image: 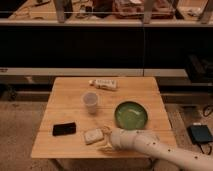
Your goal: Place the white sponge in the ceramic bowl
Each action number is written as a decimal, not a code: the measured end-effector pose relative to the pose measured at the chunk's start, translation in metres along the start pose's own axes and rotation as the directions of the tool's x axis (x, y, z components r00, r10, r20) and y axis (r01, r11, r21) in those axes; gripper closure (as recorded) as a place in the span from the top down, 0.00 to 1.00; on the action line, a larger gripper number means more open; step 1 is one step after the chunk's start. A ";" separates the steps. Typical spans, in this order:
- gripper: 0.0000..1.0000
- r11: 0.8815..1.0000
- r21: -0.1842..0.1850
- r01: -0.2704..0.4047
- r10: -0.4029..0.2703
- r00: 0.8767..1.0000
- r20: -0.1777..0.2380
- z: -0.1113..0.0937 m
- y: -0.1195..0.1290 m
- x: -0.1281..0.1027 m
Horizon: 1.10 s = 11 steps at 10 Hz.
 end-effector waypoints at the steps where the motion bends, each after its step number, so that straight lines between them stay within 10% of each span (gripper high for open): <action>1: 0.65 1.000 0.001 0.001 -0.001 1.000 -0.008 0.000 -0.003 0.002; 11: 0.65 0.999 -0.017 -0.041 0.041 0.998 -0.042 0.007 -0.008 0.023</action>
